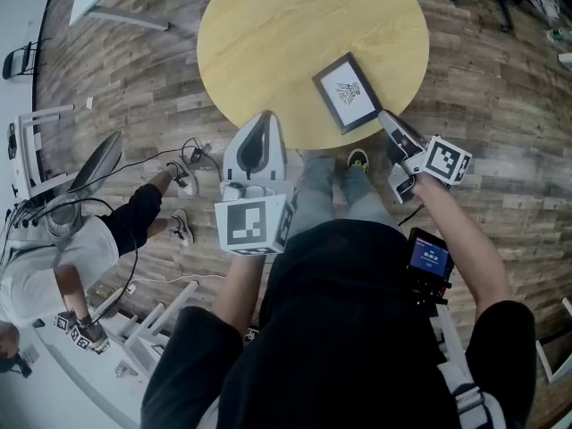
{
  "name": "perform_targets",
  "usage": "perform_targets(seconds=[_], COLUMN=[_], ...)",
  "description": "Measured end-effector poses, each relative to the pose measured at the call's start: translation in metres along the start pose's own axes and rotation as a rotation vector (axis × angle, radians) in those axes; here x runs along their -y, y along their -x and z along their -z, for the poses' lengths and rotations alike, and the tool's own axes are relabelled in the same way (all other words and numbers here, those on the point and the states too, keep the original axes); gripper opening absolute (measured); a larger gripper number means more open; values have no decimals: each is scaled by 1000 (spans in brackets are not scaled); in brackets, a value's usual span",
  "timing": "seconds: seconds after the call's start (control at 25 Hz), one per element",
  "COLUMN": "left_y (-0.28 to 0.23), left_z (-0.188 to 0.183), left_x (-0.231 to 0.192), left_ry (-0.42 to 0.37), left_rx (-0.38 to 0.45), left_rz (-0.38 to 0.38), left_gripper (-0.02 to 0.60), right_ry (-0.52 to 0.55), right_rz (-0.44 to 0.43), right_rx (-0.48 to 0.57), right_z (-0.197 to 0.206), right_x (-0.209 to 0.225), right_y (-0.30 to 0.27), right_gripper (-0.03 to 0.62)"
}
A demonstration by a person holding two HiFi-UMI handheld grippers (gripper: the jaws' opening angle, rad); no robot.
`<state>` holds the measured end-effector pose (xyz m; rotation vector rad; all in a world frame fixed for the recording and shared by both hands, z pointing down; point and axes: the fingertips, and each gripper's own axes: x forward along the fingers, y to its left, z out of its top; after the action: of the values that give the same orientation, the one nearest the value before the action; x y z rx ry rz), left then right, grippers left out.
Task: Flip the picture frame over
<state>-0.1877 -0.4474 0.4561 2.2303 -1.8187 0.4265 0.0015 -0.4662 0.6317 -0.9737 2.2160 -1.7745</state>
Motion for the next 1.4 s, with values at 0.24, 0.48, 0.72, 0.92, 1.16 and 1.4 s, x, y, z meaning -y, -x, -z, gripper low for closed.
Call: perform_targets(seconds=[0.24, 0.48, 0.72, 0.92, 1.16, 1.4], left_y=[2, 3, 6, 10, 12, 16], left_z=[1, 3, 3, 4, 4, -4], left_x=[7, 6, 5, 15, 23, 22], left_ry=[0, 10, 6, -1, -12, -13], left_rx=[-2, -13, -8, -1, 7, 20], left_rz=[9, 3, 1, 12, 13, 5], left_gripper=[23, 23, 23, 23, 23, 23], right_ry=[-38, -96, -30, 149, 485, 695], right_rz=[62, 106, 169, 266, 314, 336], right_rx=[-98, -135, -218, -344, -485, -617], right_z=[35, 45, 52, 59, 64, 66], right_x=[21, 35, 43, 40, 39, 27], right_y=[3, 1, -2, 0, -4, -11], right_gripper=[72, 73, 75, 75, 75, 160])
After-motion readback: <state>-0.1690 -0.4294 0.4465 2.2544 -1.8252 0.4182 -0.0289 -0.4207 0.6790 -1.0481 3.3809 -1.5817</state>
